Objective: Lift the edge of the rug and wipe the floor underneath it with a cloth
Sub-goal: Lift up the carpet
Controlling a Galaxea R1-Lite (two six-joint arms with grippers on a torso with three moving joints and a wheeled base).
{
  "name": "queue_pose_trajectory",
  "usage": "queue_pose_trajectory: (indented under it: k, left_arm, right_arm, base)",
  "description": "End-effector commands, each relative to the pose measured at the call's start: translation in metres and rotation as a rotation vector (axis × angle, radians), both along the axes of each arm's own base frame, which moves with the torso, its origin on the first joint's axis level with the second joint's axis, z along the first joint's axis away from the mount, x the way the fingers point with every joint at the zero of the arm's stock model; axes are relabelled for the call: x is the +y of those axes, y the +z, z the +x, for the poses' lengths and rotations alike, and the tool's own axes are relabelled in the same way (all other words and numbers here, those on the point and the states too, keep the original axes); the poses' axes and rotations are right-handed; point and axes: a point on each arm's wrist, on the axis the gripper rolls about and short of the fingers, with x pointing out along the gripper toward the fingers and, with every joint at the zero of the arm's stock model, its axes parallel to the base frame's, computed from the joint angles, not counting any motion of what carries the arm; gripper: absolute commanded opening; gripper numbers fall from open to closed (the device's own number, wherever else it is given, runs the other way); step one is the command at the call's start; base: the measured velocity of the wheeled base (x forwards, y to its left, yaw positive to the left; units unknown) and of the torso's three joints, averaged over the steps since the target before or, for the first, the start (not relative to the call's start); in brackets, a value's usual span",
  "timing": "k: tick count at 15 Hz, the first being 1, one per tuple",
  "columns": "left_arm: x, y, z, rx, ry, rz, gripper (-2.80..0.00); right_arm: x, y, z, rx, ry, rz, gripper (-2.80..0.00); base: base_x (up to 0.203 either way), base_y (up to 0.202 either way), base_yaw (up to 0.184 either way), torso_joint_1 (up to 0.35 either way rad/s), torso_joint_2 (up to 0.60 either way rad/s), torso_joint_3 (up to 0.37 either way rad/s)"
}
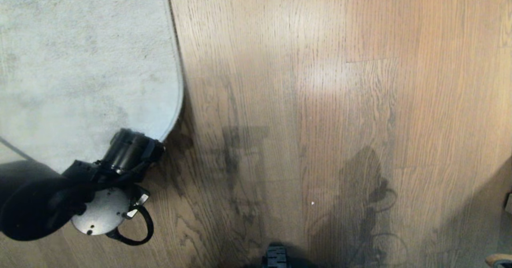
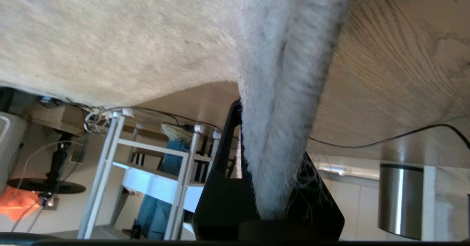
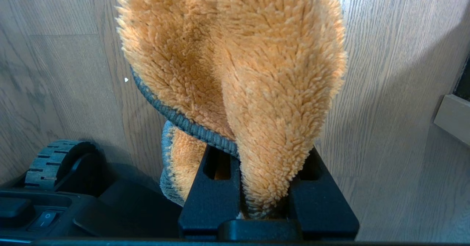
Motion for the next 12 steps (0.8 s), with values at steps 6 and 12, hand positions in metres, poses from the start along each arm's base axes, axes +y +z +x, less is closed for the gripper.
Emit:
queue_pose_trajectory:
  k: [6, 12]
  left_arm:
    - [0.04, 0.058, -0.023, -0.102, -0.042, 0.031, -2.8]
    - [0.085, 0.089, -0.042, -0.155, -0.041, 0.031, -2.8]
  right_arm:
    - [0.0, 0.0, 0.0, 0.001, 0.001, -0.001, -2.8]
    - [0.0, 0.0, 0.0, 0.001, 0.001, -0.001, -2.8]
  base:
    - [0.0, 0.0, 0.0, 0.0, 0.0, 0.0]
    - [0.0, 0.0, 0.0, 0.0, 0.0, 0.0]
